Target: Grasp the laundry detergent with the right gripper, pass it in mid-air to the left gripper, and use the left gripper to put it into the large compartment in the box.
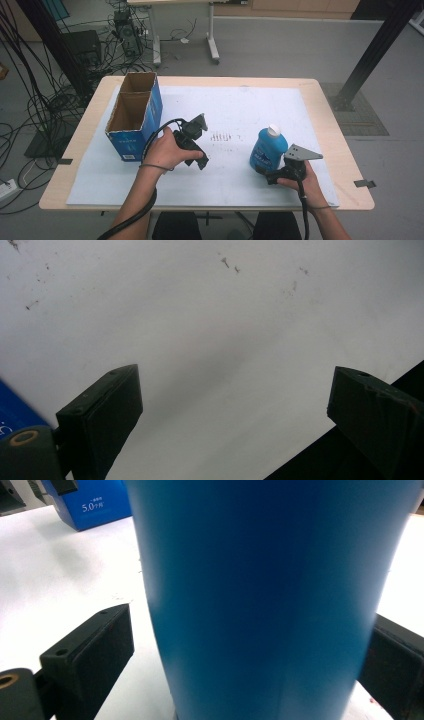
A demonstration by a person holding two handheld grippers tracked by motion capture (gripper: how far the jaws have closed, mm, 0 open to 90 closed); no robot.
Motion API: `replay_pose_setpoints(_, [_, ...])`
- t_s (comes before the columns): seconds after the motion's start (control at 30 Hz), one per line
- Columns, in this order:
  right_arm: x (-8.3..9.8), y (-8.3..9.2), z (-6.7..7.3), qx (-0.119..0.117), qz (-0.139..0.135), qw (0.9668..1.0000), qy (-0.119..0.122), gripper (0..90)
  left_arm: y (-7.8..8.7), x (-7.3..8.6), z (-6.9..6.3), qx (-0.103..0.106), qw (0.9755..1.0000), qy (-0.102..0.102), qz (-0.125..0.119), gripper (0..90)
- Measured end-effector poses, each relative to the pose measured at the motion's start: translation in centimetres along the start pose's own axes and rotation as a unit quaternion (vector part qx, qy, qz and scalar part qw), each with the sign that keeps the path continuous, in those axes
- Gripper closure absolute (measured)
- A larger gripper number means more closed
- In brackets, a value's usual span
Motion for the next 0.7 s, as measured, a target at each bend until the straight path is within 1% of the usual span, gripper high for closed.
replay_pose_setpoints(0.2, [-0.03,-0.07,-0.05,0.001,-0.006,1.0,-0.001,10.4,-0.07,0.05,0.07,0.0,1.0,0.004,-0.001,7.9])
replay_pose_setpoints(0.37, [-0.08,-0.01,-0.08,-0.003,-0.011,0.9999,0.004,19.2,-0.11,0.15,0.18,0.0,1.0,0.004,0.0,7.9])
replay_pose_setpoints(0.4, [-0.1,-0.02,-0.04,-0.005,-0.013,0.9999,0.005,22.5,-0.11,0.16,0.18,0.0,1.0,0.005,0.0,7.9])
replay_pose_setpoints(0.53, [-0.13,-0.07,0.09,-0.01,-0.013,0.9998,0.01,28.6,-0.11,0.19,0.17,0.0,1.0,0.004,0.0,8.0])
replay_pose_setpoints(0.7, [-0.16,-0.13,0.16,-0.011,-0.014,0.9998,0.012,31.3,-0.02,0.21,0.2,0.001,1.0,0.005,-0.001,7.9])
Point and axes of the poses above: each handheld gripper's, and its own axes: y roughly backward along the jaws, x roughly out of its underside, z roughly to its left, the point moved 5 cm from there along -y, roughly forward along the jaws, and after that the axes turned 10 degrees about -x, right-handed, at the moved point
